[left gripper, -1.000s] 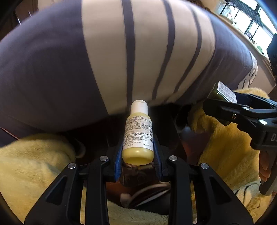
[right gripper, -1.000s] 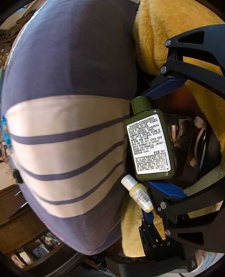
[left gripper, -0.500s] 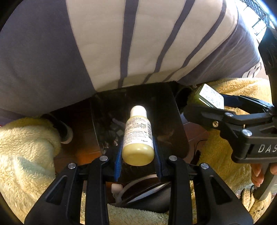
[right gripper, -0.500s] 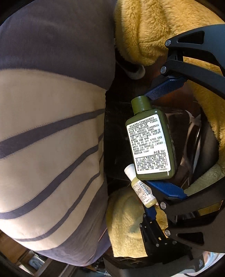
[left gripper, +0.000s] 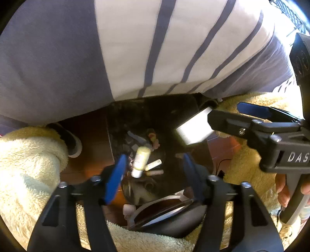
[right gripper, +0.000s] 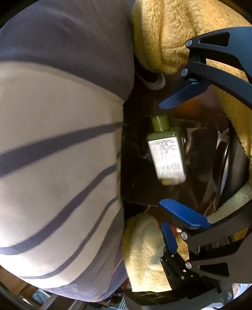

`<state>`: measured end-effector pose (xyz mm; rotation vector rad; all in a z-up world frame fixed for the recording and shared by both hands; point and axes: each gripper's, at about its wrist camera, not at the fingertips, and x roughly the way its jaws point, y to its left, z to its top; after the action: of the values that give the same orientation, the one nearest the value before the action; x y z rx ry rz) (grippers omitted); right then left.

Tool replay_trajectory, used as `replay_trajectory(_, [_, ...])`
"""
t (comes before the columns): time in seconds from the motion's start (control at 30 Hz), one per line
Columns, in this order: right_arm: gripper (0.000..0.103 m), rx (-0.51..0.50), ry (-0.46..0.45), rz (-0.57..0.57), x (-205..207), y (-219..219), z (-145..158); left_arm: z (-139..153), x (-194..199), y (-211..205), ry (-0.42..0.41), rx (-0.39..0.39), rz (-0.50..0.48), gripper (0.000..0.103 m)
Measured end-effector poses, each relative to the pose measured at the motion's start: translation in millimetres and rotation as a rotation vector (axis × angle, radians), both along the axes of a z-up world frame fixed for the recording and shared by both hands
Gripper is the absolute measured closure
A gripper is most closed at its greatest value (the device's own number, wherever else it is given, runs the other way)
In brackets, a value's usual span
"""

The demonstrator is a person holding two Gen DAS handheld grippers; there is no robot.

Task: Collect trash
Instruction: 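Open both tools to drop the yellow and green bottles into the bin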

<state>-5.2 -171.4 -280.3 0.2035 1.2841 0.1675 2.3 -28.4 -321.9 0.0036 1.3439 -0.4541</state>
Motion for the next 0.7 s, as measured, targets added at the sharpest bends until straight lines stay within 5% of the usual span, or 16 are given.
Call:
replay_trajectory(0.3, [0.004, 0.002, -0.067, -0.035, -8, -14, 28, 24, -6, -1, -0.074, 0.02, -0.007, 0.008])
replay_trajectory(0.7, [0.004, 0.018, -0.253, -0.088, -22, -40, 100, 96, -7, 10, -0.258, 0.003, 0.012, 0.008])
